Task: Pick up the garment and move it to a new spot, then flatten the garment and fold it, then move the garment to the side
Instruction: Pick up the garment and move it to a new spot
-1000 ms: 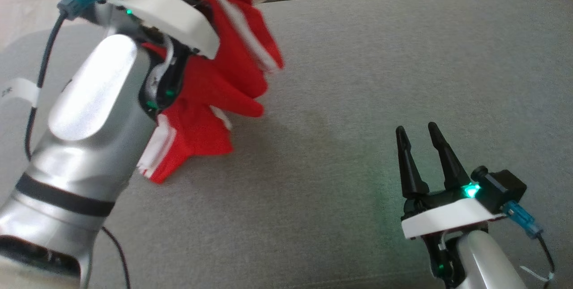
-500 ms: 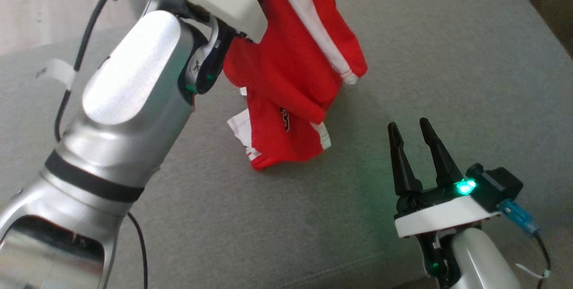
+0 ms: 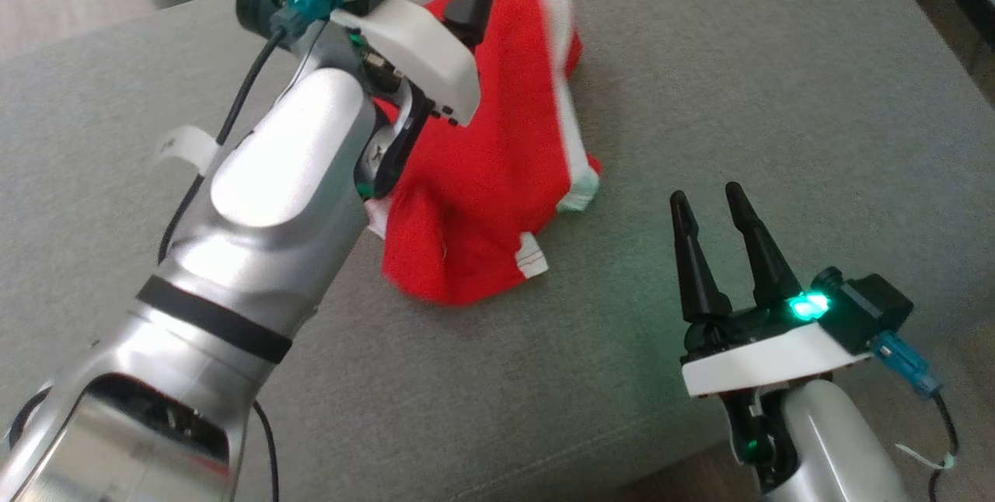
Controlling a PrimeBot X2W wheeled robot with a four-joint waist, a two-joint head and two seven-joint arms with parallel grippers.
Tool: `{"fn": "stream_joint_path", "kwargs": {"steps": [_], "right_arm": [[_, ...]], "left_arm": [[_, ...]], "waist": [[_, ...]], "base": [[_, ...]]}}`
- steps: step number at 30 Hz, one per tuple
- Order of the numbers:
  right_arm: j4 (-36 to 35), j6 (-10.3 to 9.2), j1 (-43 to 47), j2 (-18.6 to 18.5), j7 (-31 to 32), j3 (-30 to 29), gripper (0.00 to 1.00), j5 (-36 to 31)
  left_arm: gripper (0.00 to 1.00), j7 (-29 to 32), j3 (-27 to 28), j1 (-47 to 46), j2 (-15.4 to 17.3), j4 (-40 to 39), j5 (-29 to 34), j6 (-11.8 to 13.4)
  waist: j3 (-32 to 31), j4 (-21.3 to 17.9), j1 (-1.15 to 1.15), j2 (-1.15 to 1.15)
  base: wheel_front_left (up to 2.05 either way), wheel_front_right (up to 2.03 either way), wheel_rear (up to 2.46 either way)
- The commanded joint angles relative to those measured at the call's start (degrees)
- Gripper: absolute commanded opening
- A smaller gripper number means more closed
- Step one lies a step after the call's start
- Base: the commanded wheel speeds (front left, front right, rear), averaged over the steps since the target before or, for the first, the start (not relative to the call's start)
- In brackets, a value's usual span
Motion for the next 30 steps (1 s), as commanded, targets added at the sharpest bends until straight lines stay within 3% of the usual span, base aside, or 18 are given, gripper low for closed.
{"fn": "stream_joint_path", "kwargs": {"steps": [1,8,16,21,30], "right_arm": [[-2.0,-0.04,-1.5,-0.1,-0.6,1.1,1.00,-0.1],[-2.1,-0.04,-1.4,-0.1,-0.6,-1.2,1.00,-2.1],[-2.3,-0.04,0.3,-0.1,-0.6,-3.2,1.00,-4.7],[-2.5,-0.04,1.7,-0.1,-0.6,-4.3,1.00,-5.9],[-2.6,-0.04,4.6,-0.1,-0.6,-5.2,1.00,-6.5]], "left_arm": [[1.00,-0.6,2.1,-2.3,1.2,-1.3,0.7,-0.1],[1.00,-0.7,8.7,2.0,4.7,-5.7,2.4,0.3],[1.00,-0.7,16.9,16.0,9.7,-15.5,5.5,1.3],[1.00,-0.7,20.7,27.7,9.0,-21.9,8.1,2.2],[1.00,-0.7,26.6,45.3,3.6,-27.5,13.1,1.5]], "waist": [[-0.2,1.2,0.00,0.00],[-1.9,7.5,0.00,0.00],[-4.8,14.1,0.00,0.00],[-6.8,16.7,0.00,0.00],[-9.1,18.2,0.00,0.00]], "base": [[0.00,0.00,0.00],[0.00,0.00,0.00],[0.00,0.00,0.00],[0.00,0.00,0.00],[0.00,0.00,0.00]]}}
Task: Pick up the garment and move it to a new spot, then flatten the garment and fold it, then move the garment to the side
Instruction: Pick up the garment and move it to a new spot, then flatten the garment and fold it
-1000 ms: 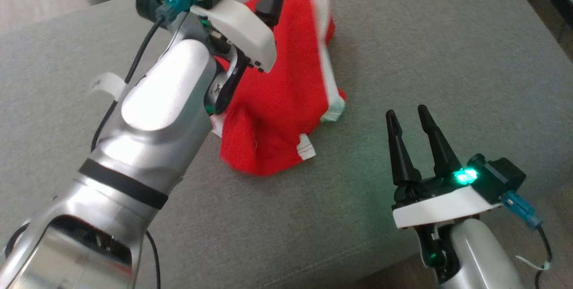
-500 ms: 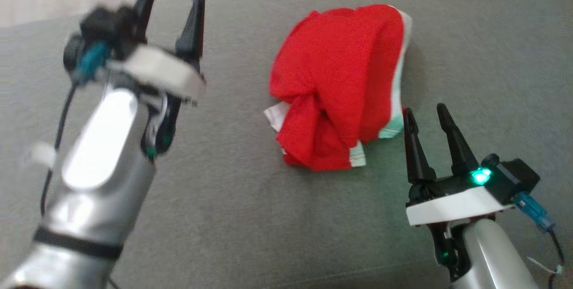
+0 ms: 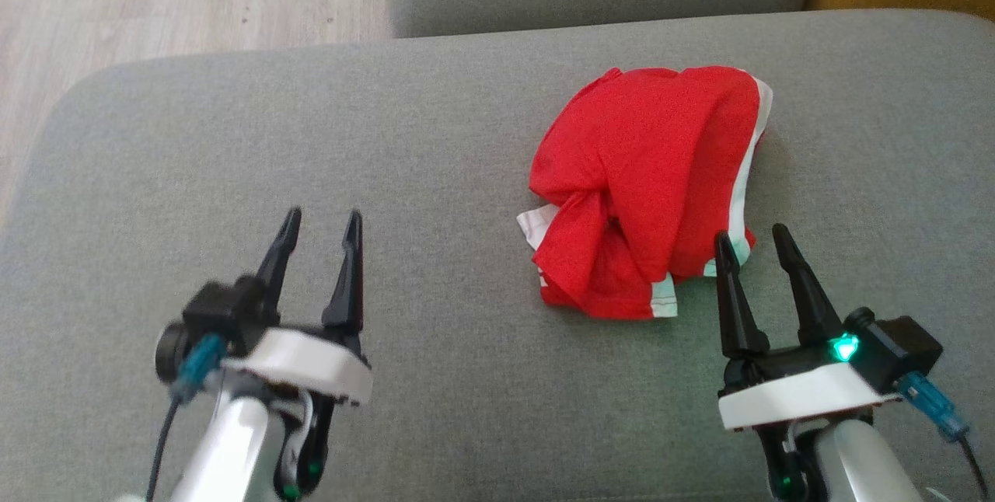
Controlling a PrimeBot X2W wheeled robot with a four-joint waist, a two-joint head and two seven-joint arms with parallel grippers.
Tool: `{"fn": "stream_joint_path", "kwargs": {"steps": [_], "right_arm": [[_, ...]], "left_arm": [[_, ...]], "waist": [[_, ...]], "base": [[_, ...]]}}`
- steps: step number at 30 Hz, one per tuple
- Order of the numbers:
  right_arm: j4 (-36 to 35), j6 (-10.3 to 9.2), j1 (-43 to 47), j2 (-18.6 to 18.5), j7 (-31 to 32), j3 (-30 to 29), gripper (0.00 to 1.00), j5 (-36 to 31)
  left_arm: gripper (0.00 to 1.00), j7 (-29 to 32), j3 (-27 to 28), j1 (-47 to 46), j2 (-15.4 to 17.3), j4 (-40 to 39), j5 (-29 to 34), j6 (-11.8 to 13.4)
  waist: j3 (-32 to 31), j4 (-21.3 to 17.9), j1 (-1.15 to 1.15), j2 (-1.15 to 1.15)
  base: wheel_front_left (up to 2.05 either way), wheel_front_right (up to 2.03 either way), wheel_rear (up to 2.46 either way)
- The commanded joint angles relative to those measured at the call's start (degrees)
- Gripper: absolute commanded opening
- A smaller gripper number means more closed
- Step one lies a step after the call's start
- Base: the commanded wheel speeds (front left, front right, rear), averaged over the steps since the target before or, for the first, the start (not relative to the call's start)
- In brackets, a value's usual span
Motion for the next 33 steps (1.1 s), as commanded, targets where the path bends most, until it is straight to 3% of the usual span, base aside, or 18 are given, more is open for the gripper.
{"fn": "stream_joint_path", "kwargs": {"steps": [1,11,16,21,27,30,33], "right_arm": [[-2.1,-0.04,-0.7,-0.2,-0.6,1.0,1.00,-0.4],[-2.0,-0.04,-0.2,-0.2,-0.6,1.1,1.00,-0.8],[-1.9,-0.04,-0.8,-0.2,-0.6,1.0,1.00,-0.9],[-1.9,-0.04,-1.7,-0.2,-0.6,0.5,1.00,-1.3],[-1.9,-0.04,-3.2,-0.2,-0.6,0.1,1.00,-1.1],[-1.7,-0.04,-3.9,-0.2,-0.6,0.1,1.00,-0.9],[-1.8,-0.04,-4.7,-0.2,-0.6,0.4,1.00,-0.5]], "left_arm": [[1.00,-0.3,3.9,-0.5,-0.6,-2.9,1.3,-0.6],[1.00,-0.3,8.6,3.0,-3.9,-3.8,5.0,-4.4],[1.00,-0.3,7.4,1.3,-4.7,-2.0,6.7,-7.2],[1.00,-0.3,2.3,-3.4,-5.3,2.3,6.9,-9.4],[1.00,1.5,-8.0,-11.3,-5.5,9.4,3.9,-10.8],[1.00,3.5,-13.1,-15.5,-5.5,11.2,0.4,-10.3],[1.00,4.9,-16.9,-19.8,-5.5,13.5,-1.0,-8.0]], "waist": [[-0.3,0.1,0.01,0.00],[-0.4,0.2,0.01,0.00],[0.9,-0.5,0.01,0.00],[4.1,-2.1,0.01,0.00],[8.0,-4.9,0.01,0.00],[9.5,-6.3,0.01,0.00],[10.8,-7.7,0.01,0.00]], "base": [[0.00,0.00,0.00],[0.00,0.00,0.00],[0.00,0.00,0.00],[0.00,0.00,0.00],[0.00,0.00,0.00],[0.00,0.00,0.00],[0.00,0.00,0.00]]}}
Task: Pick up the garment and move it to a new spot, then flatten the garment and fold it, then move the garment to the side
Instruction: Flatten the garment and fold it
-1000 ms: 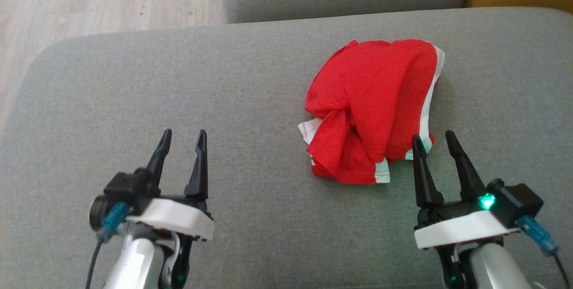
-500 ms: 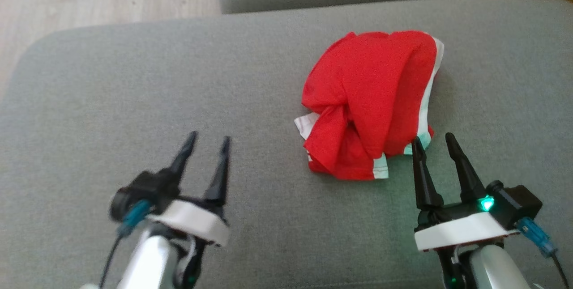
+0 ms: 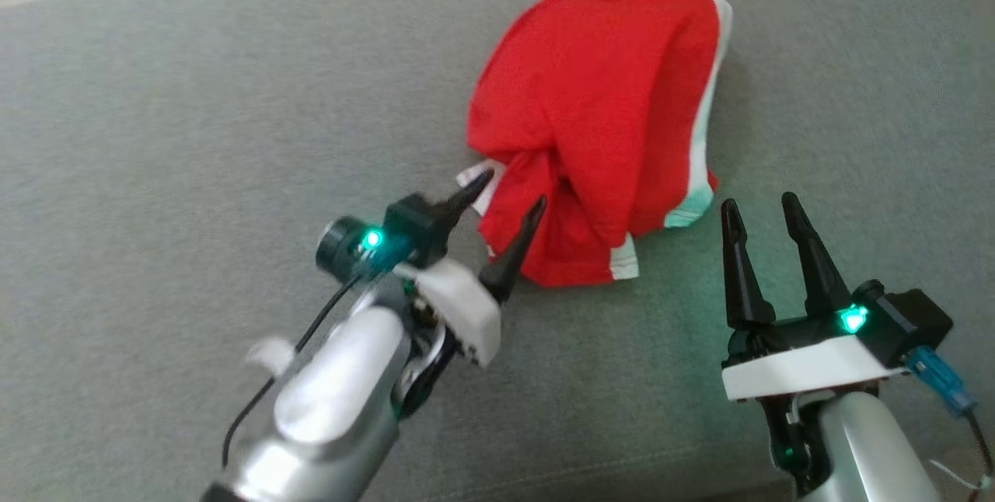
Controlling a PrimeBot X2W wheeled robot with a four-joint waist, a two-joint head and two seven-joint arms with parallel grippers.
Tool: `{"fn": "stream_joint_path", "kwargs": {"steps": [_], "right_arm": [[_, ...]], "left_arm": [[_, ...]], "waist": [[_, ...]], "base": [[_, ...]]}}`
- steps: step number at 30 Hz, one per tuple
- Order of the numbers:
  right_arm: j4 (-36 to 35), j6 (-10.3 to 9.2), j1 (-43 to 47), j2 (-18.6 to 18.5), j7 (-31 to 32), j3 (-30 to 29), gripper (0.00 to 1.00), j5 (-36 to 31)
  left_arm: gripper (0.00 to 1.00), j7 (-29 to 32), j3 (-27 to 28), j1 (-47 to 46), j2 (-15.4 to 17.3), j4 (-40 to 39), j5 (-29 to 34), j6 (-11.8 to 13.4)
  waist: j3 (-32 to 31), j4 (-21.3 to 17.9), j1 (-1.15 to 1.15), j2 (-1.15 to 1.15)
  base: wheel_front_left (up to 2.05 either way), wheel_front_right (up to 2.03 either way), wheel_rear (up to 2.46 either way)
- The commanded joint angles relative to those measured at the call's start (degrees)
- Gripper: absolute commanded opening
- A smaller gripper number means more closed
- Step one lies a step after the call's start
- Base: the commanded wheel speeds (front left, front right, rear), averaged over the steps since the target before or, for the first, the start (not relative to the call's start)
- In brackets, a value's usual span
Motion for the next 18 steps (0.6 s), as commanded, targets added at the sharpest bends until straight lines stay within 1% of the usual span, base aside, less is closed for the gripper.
{"fn": "stream_joint_path", "kwargs": {"steps": [1,4,8,12,16,17,18], "right_arm": [[-1.9,-0.04,-2.1,-0.2,-0.6,1.6,1.00,0.5],[-2.1,-0.04,-2.8,-0.2,-0.6,2.0,1.00,0.9],[-2.3,-0.04,-3.4,-0.2,-0.6,2.4,1.00,1.1],[-2.4,-0.04,-3.6,-0.2,-0.6,2.7,1.00,1.4],[-2.4,-0.04,-3.7,-0.2,-0.6,3.1,1.00,1.5],[-2.4,-0.04,-3.7,-0.2,-0.6,3.1,1.00,1.6],[-2.3,-0.04,-3.8,-0.2,-0.6,3.2,1.00,1.6]], "left_arm": [[1.00,0.5,0.6,-3.9,0.1,-0.4,-0.1,1.4],[1.00,-0.3,-1.1,-7.4,0.1,2.0,-1.1,3.8],[1.00,-2.3,-3.0,-11.8,0.1,5.9,0.5,6.6],[1.00,-3.9,-4.3,-14.9,0.1,8.9,1.5,8.1],[1.00,-4.6,-4.7,-16.1,0.1,10.2,0.7,8.3],[0.46,-4.8,-4.6,-16.3,0.1,10.4,0.1,8.4],[0.05,-5.0,-4.5,-16.6,0.1,10.2,-0.3,8.5]], "waist": [[1.6,-1.8,-0.01,0.00],[2.8,-3.0,-0.01,0.00],[4.0,-4.2,-0.01,0.00],[4.6,-4.9,-0.01,0.00],[4.8,-5.3,-0.01,0.00],[4.8,-5.4,-0.01,0.00],[4.6,-5.4,-0.01,0.00]], "base": [[0.00,0.00,0.00],[0.00,0.00,0.00],[0.00,0.00,0.00],[0.00,0.00,0.00],[0.00,0.00,0.00],[0.00,0.00,0.00],[0.00,0.00,0.00]]}}
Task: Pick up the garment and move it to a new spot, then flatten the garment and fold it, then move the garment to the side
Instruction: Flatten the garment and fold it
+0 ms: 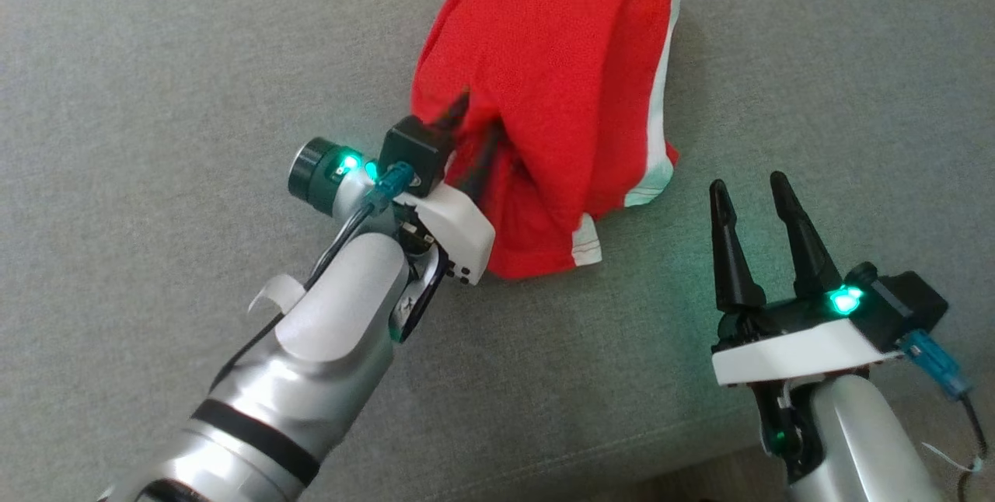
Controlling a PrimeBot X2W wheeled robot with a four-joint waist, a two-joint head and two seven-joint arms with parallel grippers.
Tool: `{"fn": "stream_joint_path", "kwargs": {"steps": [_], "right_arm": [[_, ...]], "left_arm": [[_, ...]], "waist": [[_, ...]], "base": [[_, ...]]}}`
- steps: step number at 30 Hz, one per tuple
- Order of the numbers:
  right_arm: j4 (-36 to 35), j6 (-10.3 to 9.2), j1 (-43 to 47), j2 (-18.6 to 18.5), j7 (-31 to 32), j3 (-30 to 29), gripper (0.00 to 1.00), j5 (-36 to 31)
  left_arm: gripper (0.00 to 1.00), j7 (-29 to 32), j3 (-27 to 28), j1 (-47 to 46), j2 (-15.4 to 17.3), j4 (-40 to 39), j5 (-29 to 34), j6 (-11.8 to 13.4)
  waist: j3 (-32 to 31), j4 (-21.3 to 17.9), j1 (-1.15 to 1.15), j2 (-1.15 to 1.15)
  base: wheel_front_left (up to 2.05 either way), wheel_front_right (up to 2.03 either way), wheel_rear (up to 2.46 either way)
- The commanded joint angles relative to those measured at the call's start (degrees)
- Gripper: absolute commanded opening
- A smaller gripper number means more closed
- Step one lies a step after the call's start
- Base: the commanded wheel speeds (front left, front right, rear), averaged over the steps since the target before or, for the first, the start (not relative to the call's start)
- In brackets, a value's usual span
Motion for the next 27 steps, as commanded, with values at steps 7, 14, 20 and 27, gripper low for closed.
{"fn": "stream_joint_path", "kwargs": {"steps": [7,14,20,27], "right_arm": [[-0.9,-0.04,-0.6,-0.2,-0.6,1.0,1.00,-0.6],[0.3,-0.04,0.5,-0.2,-0.6,1.4,1.00,-1.1],[0.9,-0.04,2.0,-0.2,-0.6,1.6,1.00,-1.3],[0.9,-0.04,2.5,-0.2,-0.6,2.1,1.00,-1.1]], "left_arm": [[0.00,-1.0,7.9,-0.5,0.2,-12.4,0.3,2.3],[0.00,-1.0,17.7,3.4,0.6,-23.3,2.0,1.8],[0.00,-1.0,25.6,4.6,2.7,-27.3,2.0,0.7],[0.00,-1.0,32.7,4.3,9.5,-26.7,2.8,0.0]], "waist": [[-3.5,2.7,-0.01,0.00],[-8.2,6.2,-0.01,0.00],[-11.0,9.0,-0.01,0.00],[-12.1,11.2,-0.01,0.00]], "base": [[0.00,0.00,0.00],[0.00,0.00,0.00],[0.00,0.00,0.00],[0.00,0.00,0.00]]}}
